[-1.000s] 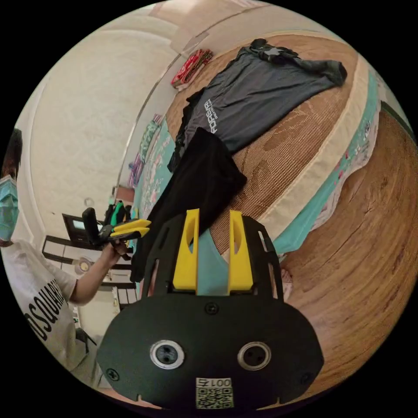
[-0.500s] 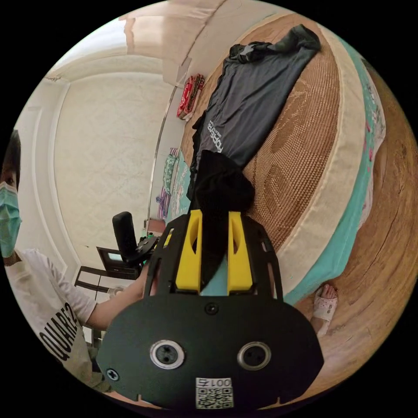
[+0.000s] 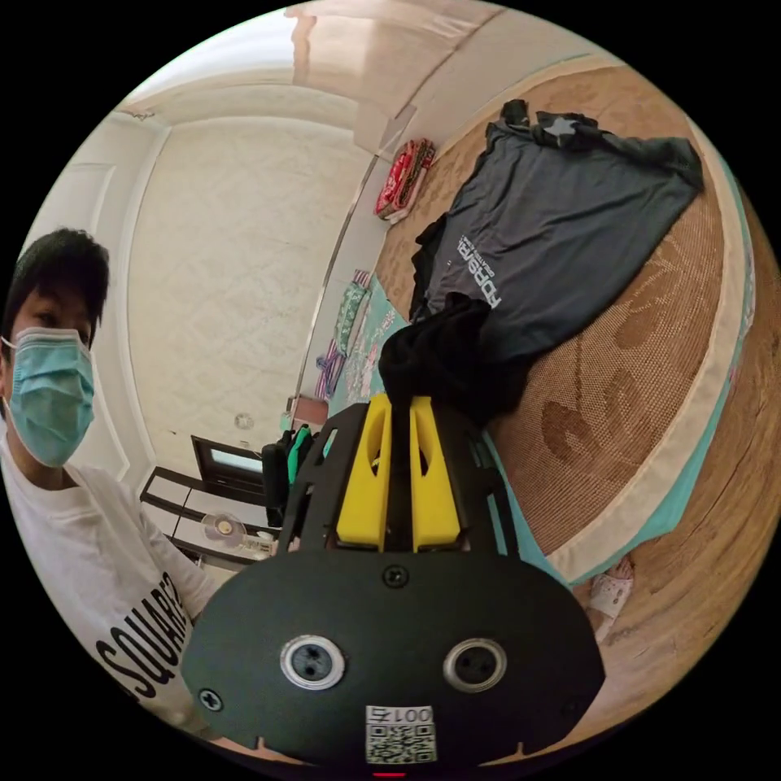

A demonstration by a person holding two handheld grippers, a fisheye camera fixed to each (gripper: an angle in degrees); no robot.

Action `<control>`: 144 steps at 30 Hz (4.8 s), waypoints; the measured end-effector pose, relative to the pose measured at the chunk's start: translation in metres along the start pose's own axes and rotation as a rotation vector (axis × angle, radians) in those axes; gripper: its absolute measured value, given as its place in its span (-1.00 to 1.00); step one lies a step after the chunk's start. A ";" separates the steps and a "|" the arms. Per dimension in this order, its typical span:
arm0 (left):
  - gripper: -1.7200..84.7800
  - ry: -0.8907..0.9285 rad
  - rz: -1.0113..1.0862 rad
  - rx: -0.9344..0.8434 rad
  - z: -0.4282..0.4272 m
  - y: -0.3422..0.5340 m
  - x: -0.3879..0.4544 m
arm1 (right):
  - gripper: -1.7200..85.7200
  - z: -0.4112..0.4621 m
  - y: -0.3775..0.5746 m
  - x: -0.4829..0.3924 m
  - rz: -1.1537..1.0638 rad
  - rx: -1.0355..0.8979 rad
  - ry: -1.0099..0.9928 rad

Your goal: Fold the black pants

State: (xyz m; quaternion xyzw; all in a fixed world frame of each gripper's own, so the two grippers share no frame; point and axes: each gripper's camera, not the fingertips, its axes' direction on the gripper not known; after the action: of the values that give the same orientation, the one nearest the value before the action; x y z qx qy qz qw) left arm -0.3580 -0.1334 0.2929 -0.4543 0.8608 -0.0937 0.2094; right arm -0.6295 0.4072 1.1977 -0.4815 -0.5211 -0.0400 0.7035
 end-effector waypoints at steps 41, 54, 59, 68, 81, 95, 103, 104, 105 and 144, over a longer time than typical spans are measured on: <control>-0.98 -0.420 -0.395 0.175 -0.179 0.486 -0.440 | -0.95 0.478 0.404 -0.655 -1.270 -1.092 0.564; -0.98 -0.442 -0.513 0.104 -0.140 0.484 -0.432 | -0.89 0.496 0.335 -0.751 -1.516 -0.583 0.664; -0.89 0.096 -0.378 0.090 -0.081 0.459 -0.367 | -0.79 0.590 0.242 -0.733 -1.520 -0.985 0.409; -0.81 0.513 -0.791 0.129 0.008 0.448 -0.353 | -0.85 0.693 0.164 -0.721 -1.292 -1.536 0.090; -0.99 0.454 -0.896 0.215 0.018 0.469 -0.349 | -0.91 0.751 0.122 -0.718 -1.582 -1.856 -0.012; -0.95 -0.116 -0.476 0.059 -0.076 0.481 -0.300 | -0.69 0.579 0.084 -0.642 -1.004 -1.287 0.084; -0.97 -0.545 -0.342 -0.074 -0.085 0.494 -0.341 | -0.67 0.547 0.119 -0.551 -0.447 -1.015 0.137; -0.97 -0.544 -0.336 -0.081 -0.081 0.499 -0.346 | -0.68 0.545 0.116 -0.543 -0.392 -0.991 0.138; -0.97 -0.540 -0.342 -0.083 -0.079 0.502 -0.348 | -0.68 0.544 0.115 -0.539 -0.363 -0.984 0.141; -0.98 -0.169 -0.162 0.049 -0.129 0.556 -0.270 | -0.95 0.320 0.086 -0.582 -0.372 -0.829 0.054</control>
State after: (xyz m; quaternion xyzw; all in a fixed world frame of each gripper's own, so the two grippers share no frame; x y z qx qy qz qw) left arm -0.6941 0.4015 0.2870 -0.5232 0.7980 -0.0928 0.2843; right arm -1.0678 0.4240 0.6919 -0.6196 -0.5201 -0.3834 0.4457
